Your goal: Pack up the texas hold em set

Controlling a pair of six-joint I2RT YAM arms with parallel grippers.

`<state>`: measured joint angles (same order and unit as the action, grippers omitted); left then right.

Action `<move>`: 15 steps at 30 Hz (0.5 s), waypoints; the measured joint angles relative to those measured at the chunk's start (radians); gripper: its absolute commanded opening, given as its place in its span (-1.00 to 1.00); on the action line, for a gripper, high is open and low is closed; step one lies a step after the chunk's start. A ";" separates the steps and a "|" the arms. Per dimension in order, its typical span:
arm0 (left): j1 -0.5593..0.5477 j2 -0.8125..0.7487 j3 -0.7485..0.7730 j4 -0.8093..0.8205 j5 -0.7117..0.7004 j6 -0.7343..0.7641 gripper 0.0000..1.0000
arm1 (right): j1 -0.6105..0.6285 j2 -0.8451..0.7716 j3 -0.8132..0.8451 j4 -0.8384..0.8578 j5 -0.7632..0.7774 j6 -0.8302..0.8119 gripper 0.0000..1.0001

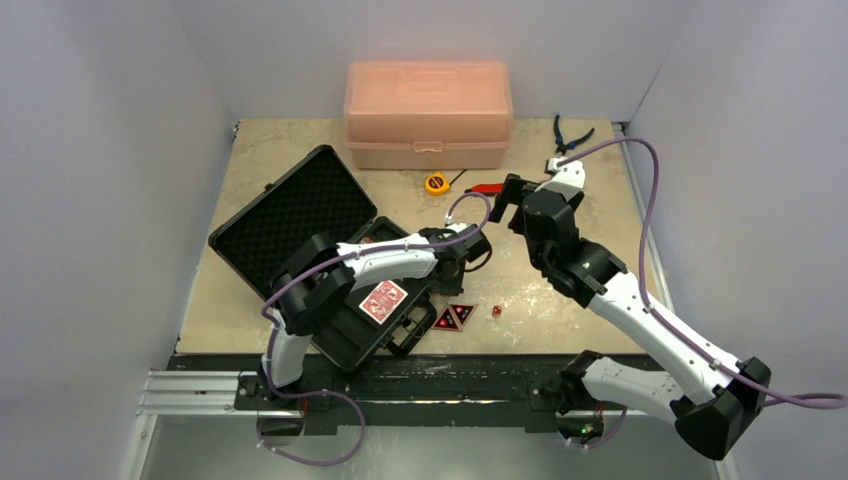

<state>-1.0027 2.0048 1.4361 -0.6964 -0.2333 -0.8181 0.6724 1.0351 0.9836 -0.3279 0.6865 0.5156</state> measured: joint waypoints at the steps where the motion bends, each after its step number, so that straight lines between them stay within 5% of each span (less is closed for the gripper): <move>1: 0.000 0.000 0.000 0.000 0.000 0.000 -1.00 | 0.001 -0.013 -0.006 0.003 0.002 0.000 0.98; 15: 0.000 -0.115 -0.039 0.030 -0.007 0.026 -1.00 | 0.001 -0.059 -0.023 0.002 0.004 0.000 0.98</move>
<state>-1.0031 1.8896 1.3975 -0.6662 -0.2401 -0.7925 0.6731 0.9764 0.9607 -0.3260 0.6907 0.5159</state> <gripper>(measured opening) 0.217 0.987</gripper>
